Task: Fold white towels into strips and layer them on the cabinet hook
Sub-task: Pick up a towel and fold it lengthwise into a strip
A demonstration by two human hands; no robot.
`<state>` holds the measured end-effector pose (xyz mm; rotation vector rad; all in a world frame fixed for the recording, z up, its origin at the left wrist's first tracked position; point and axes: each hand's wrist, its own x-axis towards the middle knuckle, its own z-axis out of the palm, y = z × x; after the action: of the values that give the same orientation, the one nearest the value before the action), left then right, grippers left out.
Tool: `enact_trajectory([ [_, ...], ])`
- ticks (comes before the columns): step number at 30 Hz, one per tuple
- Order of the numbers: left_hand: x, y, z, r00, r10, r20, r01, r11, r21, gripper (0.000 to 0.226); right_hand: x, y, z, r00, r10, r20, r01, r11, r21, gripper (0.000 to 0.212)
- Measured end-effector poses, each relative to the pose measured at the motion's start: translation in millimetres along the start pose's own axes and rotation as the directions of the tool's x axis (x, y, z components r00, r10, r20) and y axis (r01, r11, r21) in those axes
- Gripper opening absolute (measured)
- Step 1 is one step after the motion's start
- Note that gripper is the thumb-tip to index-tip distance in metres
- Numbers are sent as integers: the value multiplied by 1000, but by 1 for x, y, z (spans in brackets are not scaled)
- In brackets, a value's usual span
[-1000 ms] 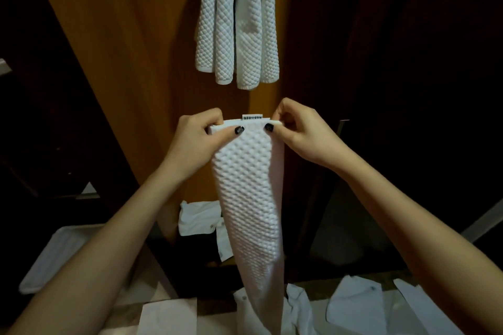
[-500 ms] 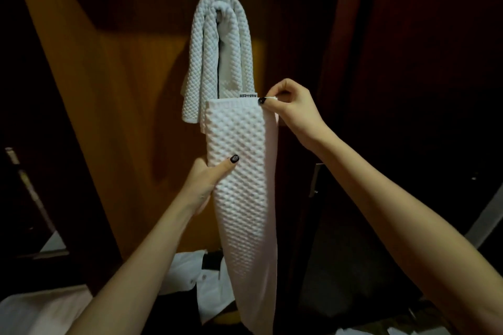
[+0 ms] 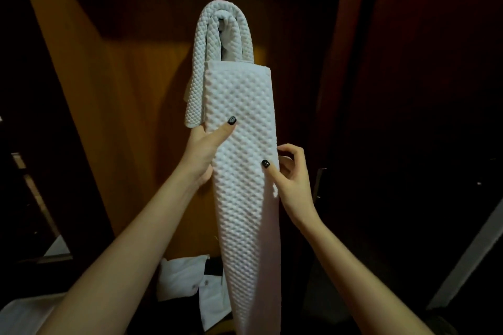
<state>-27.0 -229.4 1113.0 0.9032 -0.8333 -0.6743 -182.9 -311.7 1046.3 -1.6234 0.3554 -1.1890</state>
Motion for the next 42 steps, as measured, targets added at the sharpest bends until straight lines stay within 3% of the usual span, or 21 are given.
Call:
enact_trajectory([
  [3,1,0,-5,1000,18,-13,-18,1000,6,58,-2,-1,0,999,-26,-23,26,1000,-9,17],
  [12,13,-7,-33,999,27,-21,-26,998,65,54,-25,4,11,996,-32,-79,8,956,-295,16],
  [16,15,-3,-35,998,36,-58,-30,996,90,82,-26,1,16,996,37,-78,-58,956,-288,25],
  [17,16,-2,-36,997,42,-65,-36,996,88,79,-27,2,17,999,34,-35,-43,948,-314,25],
  [21,14,1,-36,997,67,-25,-64,993,104,34,-33,4,18,996,47,77,-21,952,-307,35],
  [26,11,8,-28,993,99,-67,-85,978,192,32,-42,5,22,997,-77,-25,66,947,-316,39],
  [32,13,11,-26,990,137,-40,-123,962,242,18,-36,6,15,998,-5,-60,-2,994,-113,38],
  [36,14,8,-26,995,68,-68,-58,988,142,47,-31,7,8,979,204,8,-204,972,115,17],
  [39,10,11,-23,988,-39,-150,47,998,52,83,-26,10,-2,910,362,201,-401,891,211,42],
  [42,9,11,-21,979,-158,-130,156,987,-26,81,-27,11,-8,897,355,262,-399,907,138,65],
])
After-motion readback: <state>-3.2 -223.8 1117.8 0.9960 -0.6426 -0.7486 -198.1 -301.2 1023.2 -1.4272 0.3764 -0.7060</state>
